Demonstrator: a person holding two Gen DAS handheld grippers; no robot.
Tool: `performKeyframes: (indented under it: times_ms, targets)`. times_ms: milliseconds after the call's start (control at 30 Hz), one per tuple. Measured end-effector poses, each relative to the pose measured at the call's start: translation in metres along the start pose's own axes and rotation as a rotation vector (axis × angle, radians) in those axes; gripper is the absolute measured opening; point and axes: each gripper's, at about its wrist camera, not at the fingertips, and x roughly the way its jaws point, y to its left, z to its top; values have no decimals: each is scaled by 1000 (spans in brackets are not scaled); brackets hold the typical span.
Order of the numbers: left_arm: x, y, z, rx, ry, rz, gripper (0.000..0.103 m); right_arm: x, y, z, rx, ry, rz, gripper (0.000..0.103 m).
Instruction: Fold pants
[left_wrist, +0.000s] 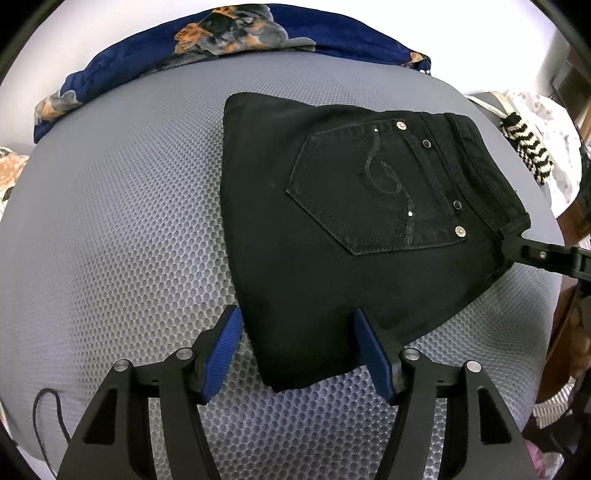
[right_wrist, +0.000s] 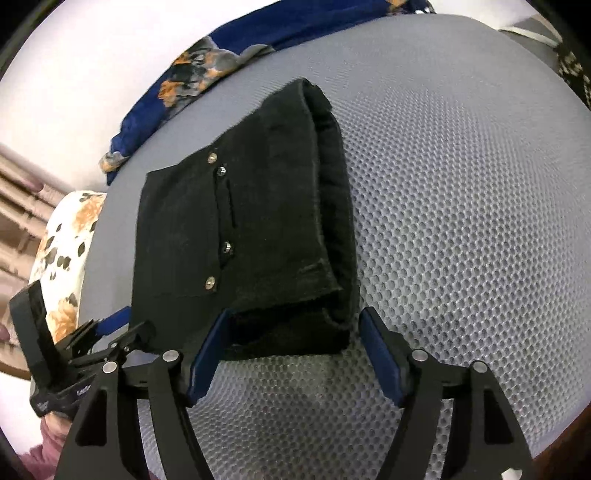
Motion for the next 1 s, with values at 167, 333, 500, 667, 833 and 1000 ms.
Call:
performKeyframes:
  times_ms: [167,333,500,667,833,1000]
  targets:
    - [-5,0,1,-1,-4,13,64,-16,-5,3,-9,-6,17,76]
    - [-12,19,8,-49,-23,-46,64,-27,-10,13,-6,-30,32,81]
    - [-8,46,21,-147,-10,-153,64,-22,-13,33,-13,-16,79,84]
    - [2,63,29,-230,11,-254,64,-5,-24,51,20,5,175,84]
    - [19,74,34,-306,46,-354,64,13,-35,59,64,45,280,81]
    - [34,82,36,-363,70,-403,64,29,-45,67,87,88,305,79]
